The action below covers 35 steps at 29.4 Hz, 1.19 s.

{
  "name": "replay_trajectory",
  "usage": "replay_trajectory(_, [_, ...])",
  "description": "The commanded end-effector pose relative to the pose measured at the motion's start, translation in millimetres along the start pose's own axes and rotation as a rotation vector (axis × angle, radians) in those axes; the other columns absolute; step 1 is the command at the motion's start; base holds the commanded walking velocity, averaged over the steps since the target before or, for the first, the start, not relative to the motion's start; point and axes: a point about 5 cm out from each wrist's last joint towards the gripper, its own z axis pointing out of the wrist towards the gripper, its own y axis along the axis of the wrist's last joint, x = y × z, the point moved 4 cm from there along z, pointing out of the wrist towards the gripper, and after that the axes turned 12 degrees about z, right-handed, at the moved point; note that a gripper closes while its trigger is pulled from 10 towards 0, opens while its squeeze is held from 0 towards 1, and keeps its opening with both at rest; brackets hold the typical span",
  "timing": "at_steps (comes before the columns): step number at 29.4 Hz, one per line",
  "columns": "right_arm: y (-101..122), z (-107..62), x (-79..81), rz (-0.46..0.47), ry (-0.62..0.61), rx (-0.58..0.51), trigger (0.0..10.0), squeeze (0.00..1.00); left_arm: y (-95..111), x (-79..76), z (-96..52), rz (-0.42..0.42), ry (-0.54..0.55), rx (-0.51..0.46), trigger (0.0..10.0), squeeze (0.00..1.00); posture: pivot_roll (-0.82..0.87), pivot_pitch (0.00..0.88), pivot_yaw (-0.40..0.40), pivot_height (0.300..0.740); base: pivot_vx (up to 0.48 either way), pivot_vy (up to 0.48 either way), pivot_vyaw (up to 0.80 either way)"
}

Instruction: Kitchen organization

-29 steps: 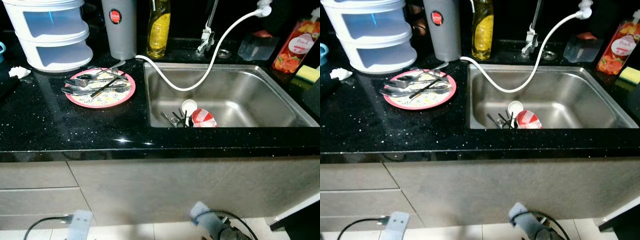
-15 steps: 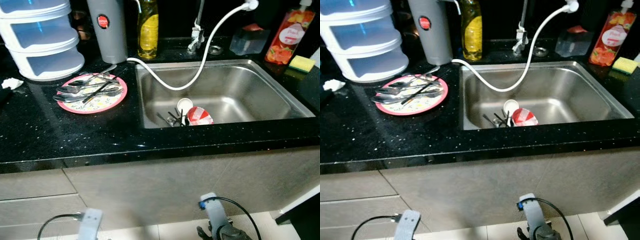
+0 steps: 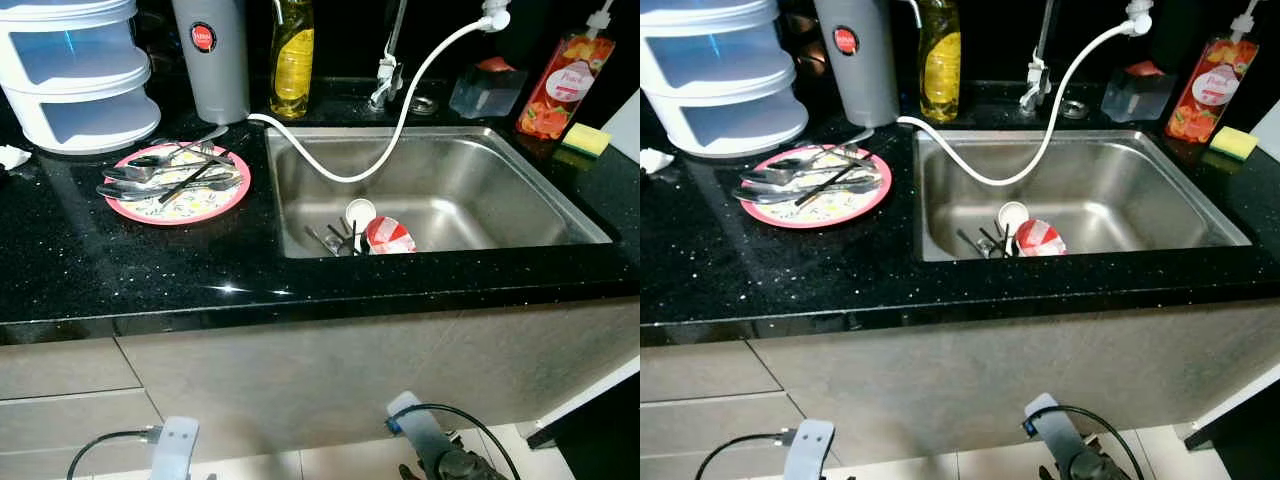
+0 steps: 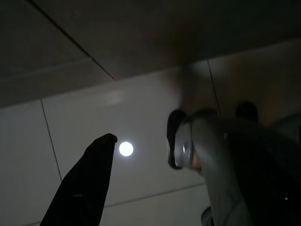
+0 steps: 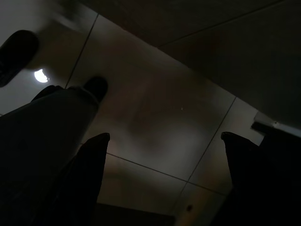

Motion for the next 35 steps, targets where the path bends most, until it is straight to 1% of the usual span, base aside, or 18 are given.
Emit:
replay_trajectory(1, [3, 0.8, 4.7, -0.026, 0.018, -0.009, 10.0, 0.0, -12, -14.4, -2.7, -0.005, -0.025, 0.029, 10.0, 0.0, 0.17, 0.0, -0.099, 0.74, 0.0, 0.0, 0.0])
replay_trajectory(3, [6, 1.5, 9.0, -0.039, 0.029, -0.018, 10.0, 0.0, -18, -12.7, -4.4, -0.025, -0.004, 0.04, 10.0, 0.0, 0.18, 0.0, -0.099, 0.74, 0.0, 0.0, 0.0])
replay_trajectory(5, [4, 1.6, 9.7, -0.047, 0.025, -0.011, 10.0, 0.0, -21, -11.0, -5.1, -0.041, 0.011, 0.052, 10.0, 0.0, 0.19, 0.0, -0.103, 0.74, 0.0, 0.0, 0.0])
replay_trajectory(7, [2, 1.5, 9.6, -0.057, 0.018, -0.002, 10.0, 0.0, -24, -9.9, -5.7, -0.029, 0.014, 0.066, 10.0, 0.0, 0.19, 0.0, -0.108, 0.74, 0.0, 0.0, 0.0])
replay_trajectory(11, [7, 1.5, 8.1, -0.072, 0.027, -0.015, 10.0, 0.0, -22, -6.8, -4.3, 0.001, 0.01, 0.076, 10.0, 0.0, 0.18, 0.0, -0.105, 0.74, 0.0, 0.0, 0.0])
replay_trajectory(14, [11, 1.1, 1.0, -0.033, 0.003, -0.027, 10.0, 0.0, -19, -3.6, -2.1, -0.005, 0.024, 0.081, 10.0, 0.0, 0.19, 0.0, -0.085, 0.74, 0.0, 0.0, 0.0])
replay_trajectory(17, [5, 0.1, -4.9, -0.027, -0.023, -0.007, 10.0, 0.0, -17, -6.7, -0.6, 0.042, 0.006, 0.089, 10.0, 0.0, 0.19, 0.0, -0.089, 0.74, 0.0, 0.0, 0.0])
replay_trajectory(20, [2, -0.1, -4.8, -0.036, -0.019, 0.0, 10.0, 0.0, -17, -7.3, -0.4, 0.057, 0.0, 0.088, 10.0, 0.0, 0.18, 0.0, -0.09, 0.74, 0.0, 0.0, 0.0])
replay_trajectory(21, [2, -0.2, -4.1, -0.039, -0.016, -0.001, 10.0, 0.0, -16, -6.7, -0.3, 0.084, -0.001, 0.088, 10.0, 0.0, 0.18, 0.0, -0.083, 0.74, 0.0, 0.0, 0.0])
replay_trajectory(22, [2, -0.3, -4.6, -0.019, -0.018, -0.005, 10.0, 0.0, -16, -5.7, -0.2, 0.103, 0.002, 0.086, 10.0, 0.0, 0.18, 0.0, -0.078, 0.74, 0.0, 0.0, 0.0])
replay_trajectory(23, [2, -0.5, -6.7, 0.023, -0.03, -0.009, 10.0, 0.0, -16, -4.3, -0.3, 0.112, 0.009, 0.083, 10.0, 0.0, 0.18, 0.0, -0.073, 0.74, 0.0, 0.0, 0.0])
replay_trajectory(24, [2, -0.5, -6.7, 0.023, -0.03, -0.009, 10.0, 0.0, -16, -4.3, -0.3, 0.112, 0.009, 0.083, 10.0, 0.0, 0.18, 0.0, -0.073, 0.74, 0.0, 0.0, 0.0])
replay_trajectory(25, [5, -1.4, -16.0, 0.139, -0.079, -0.029, 10.0, 0.0, -12, 1.4, -0.2, 0.118, 0.051, 0.065, 10.0, 0.0, 0.18, 0.0, -0.064, 0.74, 0.0, 0.0, 0.0])
replay_trajectory(27, [8, -2.3, -23.5, 0.206, -0.122, -0.051, 10.0, 0.0, -5, 9.3, 1.0, 0.09, 0.098, 0.038, 10.0, 0.0, 0.18, 0.0, -0.074, 0.74, 0.0, 0.0, 0.0])
replay_trajectory(29, [9, -2.6, -25.5, 0.22, -0.132, -0.059, 10.0, 0.0, -2, 11.7, 1.4, 0.078, 0.11, 0.03, 10.0, 0.0, 0.18, 0.0, -0.074, 0.74, 0.0, 0.0, 0.0])
replay_trajectory(30, [14, -2.8, -28.2, 0.25, -0.137, -0.075, 10.0, 0.0, 4, 16.7, 2.5, 0.046, 0.127, 0.005, 10.0, 0.0, 0.18, 0.0, -0.082, 0.74, 0.0, 0.0, 0.0])
replay_trajectory(32, [26, -2.6, -30.8, 0.263, -0.13, -0.108, 10.0, 0.0, 16, 23.6, 4.6, 0.008, 0.143, -0.035, 10.0, 0.0, 0.17, 0.0, -0.072, 0.74, 0.0, 0.0, 0.0])
replay_trajectory(35, [42, -2.2, -31.5, 0.252, -0.122, -0.141, 10.0, 0.0, 28, 22.9, 7.4, 0.071, 0.118, -0.065, 10.0, 0.0, 0.17, 0.0, -0.062, 0.74, 0.0, 0.0, 0.0])
